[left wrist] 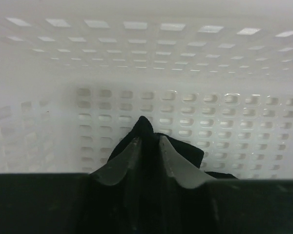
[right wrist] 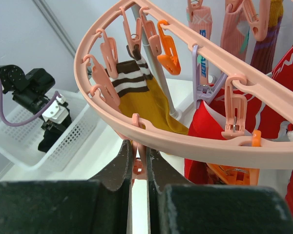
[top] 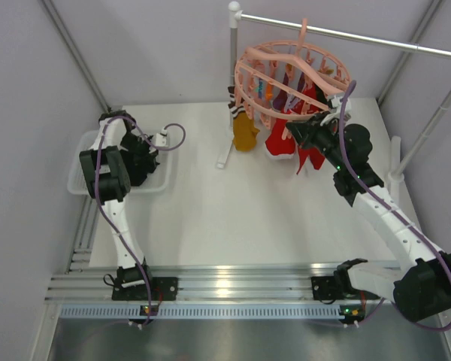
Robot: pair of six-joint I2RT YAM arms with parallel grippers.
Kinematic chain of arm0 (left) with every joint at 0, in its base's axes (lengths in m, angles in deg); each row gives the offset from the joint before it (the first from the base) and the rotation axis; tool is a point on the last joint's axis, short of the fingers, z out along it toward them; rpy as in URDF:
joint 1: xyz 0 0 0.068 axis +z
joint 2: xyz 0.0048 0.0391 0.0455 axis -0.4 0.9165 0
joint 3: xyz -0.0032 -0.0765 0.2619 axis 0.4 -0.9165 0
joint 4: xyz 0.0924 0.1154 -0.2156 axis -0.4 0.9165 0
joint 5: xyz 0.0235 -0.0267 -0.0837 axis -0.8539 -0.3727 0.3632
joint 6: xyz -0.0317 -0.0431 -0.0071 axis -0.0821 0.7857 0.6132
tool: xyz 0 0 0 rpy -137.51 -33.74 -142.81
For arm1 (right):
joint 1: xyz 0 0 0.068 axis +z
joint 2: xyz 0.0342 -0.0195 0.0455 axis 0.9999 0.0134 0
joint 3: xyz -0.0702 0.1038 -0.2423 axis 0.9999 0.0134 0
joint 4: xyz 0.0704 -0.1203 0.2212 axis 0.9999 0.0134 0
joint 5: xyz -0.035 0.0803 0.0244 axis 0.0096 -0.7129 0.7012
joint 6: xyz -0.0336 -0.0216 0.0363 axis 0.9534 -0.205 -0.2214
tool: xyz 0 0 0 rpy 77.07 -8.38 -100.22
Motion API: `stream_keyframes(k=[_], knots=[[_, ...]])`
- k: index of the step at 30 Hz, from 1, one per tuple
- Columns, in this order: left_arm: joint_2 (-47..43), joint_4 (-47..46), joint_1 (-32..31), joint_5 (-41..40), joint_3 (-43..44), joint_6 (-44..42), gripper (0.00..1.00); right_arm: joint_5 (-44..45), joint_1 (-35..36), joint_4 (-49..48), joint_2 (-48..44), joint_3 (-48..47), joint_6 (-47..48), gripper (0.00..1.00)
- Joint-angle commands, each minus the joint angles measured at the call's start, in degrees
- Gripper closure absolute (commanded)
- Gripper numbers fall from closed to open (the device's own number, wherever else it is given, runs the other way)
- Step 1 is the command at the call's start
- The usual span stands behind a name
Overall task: Clip the socks to the hanger
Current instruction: Pick up the sock from the bin, then clamp the sock onto the hanger.
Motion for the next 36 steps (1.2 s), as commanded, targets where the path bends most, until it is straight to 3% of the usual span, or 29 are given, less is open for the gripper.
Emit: stream_keyframes(k=[1,5,14,18,20,23,24,26,29,30,31,36], knots=[[0.26,-2.88,-0.06,0.2,-0.68,0.04,0.8,-0.06,-0.97,-0.28,0.29,-2.93,0.64,1.0],[-2.63,-3.93,-0.5,3.63,-0.68,4.51,1.0,-0.15,-1.06,-0.28,0.38,-3.2,0.46,1.0],[-14.76,-15.08,0.81,14.61,-1.9,35.0,1.0,-0.06,-1.06,0.07,0.2,-3.9,0.29,1.0],[-22.48,-27.1,1.08,14.36,-7.51,51.31,1.0,0.03,-0.97,-0.1,0.11,-4.16,-0.06,1.0],[-24.86,-29.68,1.25,15.14,-8.67,54.7,1.0,0.03,-1.06,-0.1,-0.06,-4.16,-0.24,1.0],[-29.87,-38.98,1.34,14.8,-11.48,68.64,1.0,0.03,-1.15,-0.28,-0.32,-4.16,-0.59,1.0],[-32.32,-41.7,1.26,15.06,-12.53,77.13,1.0,0.03,-1.06,-0.37,-0.24,-4.16,-0.68,1.0],[-34.45,-45.32,0.82,16.29,-12.54,83.07,1.0,-0.06,-1.15,-0.54,0.02,-4.16,-1.11,1.0],[-40.06,-54.18,-1.46,14.97,-16.65,94.77,1.0,-0.06,-1.15,-0.89,0.03,-4.16,-1.64,1.0],[-44.26,-57.43,-2.34,14.1,-21.55,99.58,1.0,-0.15,-1.15,-0.98,0.11,-4.16,-1.73,1.0],[-46.39,-60.77,-5.13,8.96,-24.12,101.54,1.0,-0.32,-1.24,-1.24,0.2,-4.16,-1.91,1.0],[-56.58,-70.97,-16.66,-0.84,-36.86,108.57,1.0,-0.5,-1.15,-2.04,0.82,-4.25,-3.4,1.0]])
